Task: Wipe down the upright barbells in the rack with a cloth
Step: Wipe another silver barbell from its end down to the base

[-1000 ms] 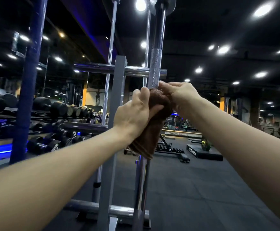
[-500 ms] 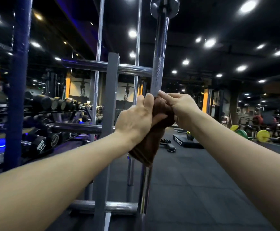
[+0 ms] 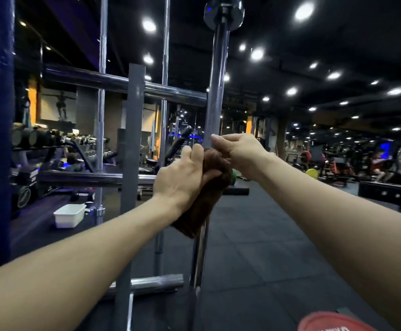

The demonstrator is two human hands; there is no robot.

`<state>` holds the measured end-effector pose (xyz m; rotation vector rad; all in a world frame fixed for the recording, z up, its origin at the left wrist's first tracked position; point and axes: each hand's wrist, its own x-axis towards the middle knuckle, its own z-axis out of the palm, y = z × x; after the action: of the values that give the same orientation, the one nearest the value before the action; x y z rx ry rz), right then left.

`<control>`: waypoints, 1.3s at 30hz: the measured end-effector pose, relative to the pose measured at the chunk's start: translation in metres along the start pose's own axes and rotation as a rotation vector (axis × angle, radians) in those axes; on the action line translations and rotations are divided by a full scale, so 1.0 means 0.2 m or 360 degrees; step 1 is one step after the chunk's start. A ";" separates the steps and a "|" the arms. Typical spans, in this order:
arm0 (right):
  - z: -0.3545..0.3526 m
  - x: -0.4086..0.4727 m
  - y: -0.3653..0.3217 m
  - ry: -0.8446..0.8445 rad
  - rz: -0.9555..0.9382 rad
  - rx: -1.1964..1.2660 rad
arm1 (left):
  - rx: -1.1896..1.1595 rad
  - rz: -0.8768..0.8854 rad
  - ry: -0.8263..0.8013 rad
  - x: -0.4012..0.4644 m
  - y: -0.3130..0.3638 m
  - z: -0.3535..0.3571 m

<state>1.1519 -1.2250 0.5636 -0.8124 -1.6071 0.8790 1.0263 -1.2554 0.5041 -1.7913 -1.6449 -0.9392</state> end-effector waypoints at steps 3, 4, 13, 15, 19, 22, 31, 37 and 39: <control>0.00 -0.01 0.00 0.0069 -0.0014 -0.0198 | -0.0101 -0.0062 0.0037 0.01 0.03 0.02; 0.00 -0.01 0.01 0.0068 -0.0017 -0.0184 | -0.0133 -0.0081 0.0017 -0.02 0.04 0.05; -0.07 0.01 0.06 -0.0178 -0.0043 0.0284 | -0.0029 -0.0214 -0.0210 -0.31 0.07 0.19; -0.07 0.01 0.09 -0.0227 -0.0071 0.0314 | -0.0018 -0.0253 -0.0119 -0.31 0.09 0.14; -0.08 0.01 0.14 -0.0306 -0.0111 0.0310 | -0.0226 -0.0452 0.0309 -0.32 0.09 0.02; -0.06 0.02 0.16 -0.0403 -0.0138 0.0394 | -0.0271 -0.0692 0.0726 -0.25 0.08 -0.09; -0.10 0.04 0.16 -0.0526 -0.0155 0.0241 | -0.0082 -0.0912 0.0821 0.03 0.23 -0.13; -0.11 0.02 0.14 -0.0490 -0.0063 0.0439 | -0.0533 -0.0601 0.0510 -0.06 0.31 0.02; -0.11 0.01 0.14 -0.0515 -0.0049 0.0437 | -0.0765 -0.0557 0.0480 -0.04 0.26 0.00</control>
<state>1.1756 -1.2059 0.5430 -0.4670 -1.7198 1.2252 1.0782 -1.2669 0.5025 -1.5528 -1.6558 -1.7945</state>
